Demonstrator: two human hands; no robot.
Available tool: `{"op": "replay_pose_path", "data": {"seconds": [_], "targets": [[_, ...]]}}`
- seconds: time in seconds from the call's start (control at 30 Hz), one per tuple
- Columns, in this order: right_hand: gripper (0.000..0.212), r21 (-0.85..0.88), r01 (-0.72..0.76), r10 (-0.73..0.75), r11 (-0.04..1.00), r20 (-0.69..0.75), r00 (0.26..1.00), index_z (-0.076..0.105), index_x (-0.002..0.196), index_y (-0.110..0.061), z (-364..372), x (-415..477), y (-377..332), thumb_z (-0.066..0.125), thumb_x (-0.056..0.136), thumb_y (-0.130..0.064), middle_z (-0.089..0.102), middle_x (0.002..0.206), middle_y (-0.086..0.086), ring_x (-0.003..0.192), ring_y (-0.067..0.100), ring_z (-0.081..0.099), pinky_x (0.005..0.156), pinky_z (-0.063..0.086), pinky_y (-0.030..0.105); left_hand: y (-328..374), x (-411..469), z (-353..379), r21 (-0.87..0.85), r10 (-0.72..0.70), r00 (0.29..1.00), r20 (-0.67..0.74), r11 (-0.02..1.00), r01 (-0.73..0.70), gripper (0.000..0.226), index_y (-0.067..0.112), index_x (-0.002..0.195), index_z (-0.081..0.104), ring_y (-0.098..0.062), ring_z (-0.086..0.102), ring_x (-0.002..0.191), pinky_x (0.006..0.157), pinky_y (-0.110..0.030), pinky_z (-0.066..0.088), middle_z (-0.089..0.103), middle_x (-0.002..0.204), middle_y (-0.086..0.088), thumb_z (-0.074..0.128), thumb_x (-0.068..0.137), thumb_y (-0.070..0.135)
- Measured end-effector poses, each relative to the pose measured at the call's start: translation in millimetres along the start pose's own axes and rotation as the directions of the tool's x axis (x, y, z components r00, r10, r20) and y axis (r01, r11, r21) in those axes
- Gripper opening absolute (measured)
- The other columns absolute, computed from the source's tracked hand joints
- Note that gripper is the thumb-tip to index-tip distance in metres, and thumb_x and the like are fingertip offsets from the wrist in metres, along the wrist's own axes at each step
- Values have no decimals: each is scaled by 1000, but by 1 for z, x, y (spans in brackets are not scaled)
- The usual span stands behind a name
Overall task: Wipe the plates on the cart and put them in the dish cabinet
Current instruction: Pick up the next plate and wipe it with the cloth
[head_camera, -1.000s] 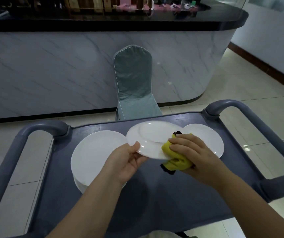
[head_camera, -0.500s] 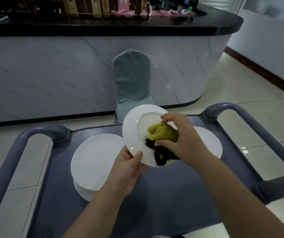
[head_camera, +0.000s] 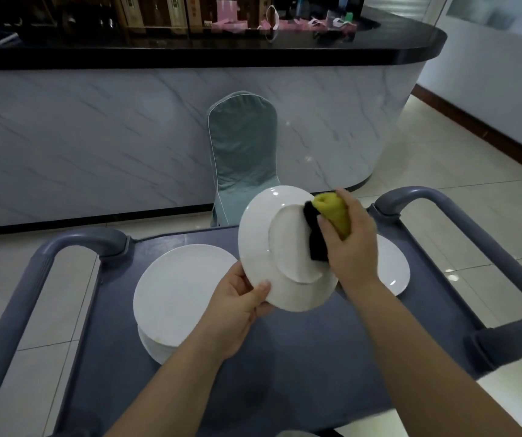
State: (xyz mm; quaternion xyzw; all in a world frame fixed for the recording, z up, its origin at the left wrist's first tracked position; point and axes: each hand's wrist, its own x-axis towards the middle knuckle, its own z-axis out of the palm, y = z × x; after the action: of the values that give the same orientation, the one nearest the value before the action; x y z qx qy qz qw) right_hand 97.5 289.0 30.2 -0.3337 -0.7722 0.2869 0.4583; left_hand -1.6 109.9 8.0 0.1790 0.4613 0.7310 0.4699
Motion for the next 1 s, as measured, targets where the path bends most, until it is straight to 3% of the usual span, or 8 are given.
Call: {"op": "replay_pose_path", "data": {"seconds": [0.07,0.2,0.3,0.43,0.67,0.83,0.9,1.0], "targets": [[49,-66,152,-150,986,27,988,53,136,-21,15,-1,-22,66,89,-28,62,123,-1,111,17,51,103,39,36,-2,1,4,-13,1,1000,8,1000,-1,39,6,127,51,-33,63,112,86,-43,57,67,120,-16,61,89,3],[49,-36,474,-455,880,223,862,54,134,-19,13,-48,-31,65,86,-26,61,127,-3,110,16,50,102,37,28,8,6,-5,-114,38,999,-14,993,-39,37,6,123,54,-32,66,105,85,-45,57,68,115,-17,57,86,3],[51,-72,440,-416,895,224,882,52,134,-22,-11,-52,7,65,85,-24,60,126,-6,109,9,49,97,39,29,7,4,-14,-108,18,999,-34,994,-22,38,6,118,57,-29,68,103,79,-41,59,71,111,-13,55,81,3],[56,-132,148,-146,980,26,989,47,138,-21,-3,-10,10,69,87,-19,59,122,0,105,21,49,94,36,33,-8,1,-3,-10,-4,1000,-19,1000,4,37,8,121,55,-30,66,108,78,-39,59,70,114,-12,55,85,0],[56,-8,436,-422,900,237,875,50,132,-24,3,-67,9,74,81,-16,57,131,-6,112,18,50,100,41,35,-9,4,-10,-60,22,998,-57,998,-26,40,8,123,56,-36,63,113,90,-50,54,66,120,-18,62,84,4],[46,-65,81,-85,995,-51,995,60,123,-18,-9,-32,38,72,79,-13,61,120,-11,106,17,54,98,42,41,-17,-3,-3,44,-37,999,-1,998,37,43,8,124,55,-32,64,110,77,-39,58,68,117,-15,63,82,2],[46,-74,194,-199,978,-58,978,60,123,-13,7,-26,5,72,78,-10,59,120,-9,108,12,50,100,34,27,-17,-2,2,52,-29,1000,5,998,29,44,5,126,53,-34,64,110,81,-43,58,68,117,-17,65,83,2],[47,-5,452,-447,892,135,884,56,127,-17,14,-50,-20,67,82,-18,60,126,-3,114,14,49,103,34,27,-12,1,-3,21,-5,1000,11,1000,4,43,3,129,51,-38,62,112,90,-52,54,64,121,-21,61,87,6]]}}
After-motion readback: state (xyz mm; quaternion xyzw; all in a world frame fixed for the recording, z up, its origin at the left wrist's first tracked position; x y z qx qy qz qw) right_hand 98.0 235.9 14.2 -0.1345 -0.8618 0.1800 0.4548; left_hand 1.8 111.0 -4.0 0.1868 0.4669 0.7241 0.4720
